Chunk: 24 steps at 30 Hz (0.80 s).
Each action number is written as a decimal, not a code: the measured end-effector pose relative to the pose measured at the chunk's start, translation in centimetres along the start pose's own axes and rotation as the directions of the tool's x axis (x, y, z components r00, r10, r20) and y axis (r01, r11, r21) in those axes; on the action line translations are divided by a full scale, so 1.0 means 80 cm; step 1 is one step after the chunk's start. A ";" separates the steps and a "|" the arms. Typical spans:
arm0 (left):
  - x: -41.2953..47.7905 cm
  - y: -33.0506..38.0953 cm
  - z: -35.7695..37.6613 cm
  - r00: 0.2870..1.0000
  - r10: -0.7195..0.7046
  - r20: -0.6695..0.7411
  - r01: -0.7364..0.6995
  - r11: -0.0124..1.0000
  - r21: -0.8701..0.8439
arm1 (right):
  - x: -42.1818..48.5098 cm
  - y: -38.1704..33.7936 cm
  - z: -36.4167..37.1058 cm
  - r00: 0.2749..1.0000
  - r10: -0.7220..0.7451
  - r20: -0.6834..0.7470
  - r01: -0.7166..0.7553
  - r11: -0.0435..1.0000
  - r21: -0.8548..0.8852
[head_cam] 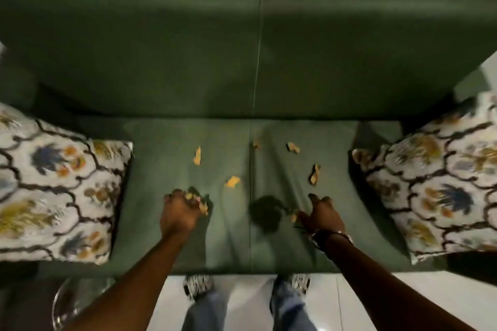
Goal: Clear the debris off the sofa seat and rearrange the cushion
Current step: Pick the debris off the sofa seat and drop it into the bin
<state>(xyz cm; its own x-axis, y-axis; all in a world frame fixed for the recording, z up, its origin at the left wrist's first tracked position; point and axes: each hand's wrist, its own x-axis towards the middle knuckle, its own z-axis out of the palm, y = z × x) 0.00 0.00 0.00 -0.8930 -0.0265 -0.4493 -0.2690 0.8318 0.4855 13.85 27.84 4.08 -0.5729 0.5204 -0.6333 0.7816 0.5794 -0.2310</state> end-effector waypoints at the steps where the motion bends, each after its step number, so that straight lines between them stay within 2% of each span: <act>1: 0.012 -0.019 0.019 0.999 -0.044 -0.002 0.044 0.997 -0.056 | 0.014 0.008 0.022 0.999 0.048 -0.006 -0.048 0.999 0.025; 3: 0.031 -0.049 0.060 0.997 -0.077 0.028 0.081 0.982 -0.171 | 0.042 0.025 0.071 0.995 0.095 -0.012 -0.094 0.993 0.075; 5: 0.043 -0.062 0.098 0.996 -0.087 0.013 0.088 0.966 -0.244 | 0.063 0.035 0.106 0.996 0.082 -0.035 -0.078 0.990 0.116; 8: 0.048 -0.058 0.126 0.979 -0.191 -0.070 0.164 0.946 -0.281 | 0.075 0.042 0.134 0.997 -0.016 -0.078 0.025 0.993 0.117; 10: 0.059 -0.062 0.139 0.976 -0.193 -0.104 0.160 0.952 -0.259 | 0.087 0.048 0.142 0.995 -0.017 -0.103 0.030 0.992 0.121; 12: 0.063 -0.067 0.142 0.986 -0.117 -0.120 0.095 0.979 -0.179 | 0.094 0.048 0.139 0.993 -0.021 -0.114 0.036 0.990 0.134; 16: 0.052 -0.054 0.137 0.983 0.126 -0.135 -0.142 0.983 -0.114 | 0.105 0.052 0.119 0.990 -0.100 -0.097 0.108 0.991 0.080; 20: 0.047 -0.014 0.146 0.940 0.334 -0.067 -0.340 0.932 -0.123 | 0.137 0.064 0.082 0.963 0.065 -0.262 -0.001 0.972 0.236; 22: 0.056 0.009 0.155 0.926 0.375 -0.047 -0.378 0.914 -0.147 | 0.163 0.069 0.058 0.940 0.144 -0.308 -0.036 0.943 0.332; 24: 0.069 0.027 0.167 0.916 0.400 -0.013 -0.399 0.910 -0.112 | 0.191 0.068 0.039 0.934 0.163 -0.318 -0.031 0.924 0.381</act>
<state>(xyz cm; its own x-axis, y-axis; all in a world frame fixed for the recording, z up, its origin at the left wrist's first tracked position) -0.69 9.05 -11.48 -0.9305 0.3013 -0.2080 0.0710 0.7059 0.7048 10.14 36.97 -9.18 -0.4864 0.7798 -0.3941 0.8340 0.2801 -0.4753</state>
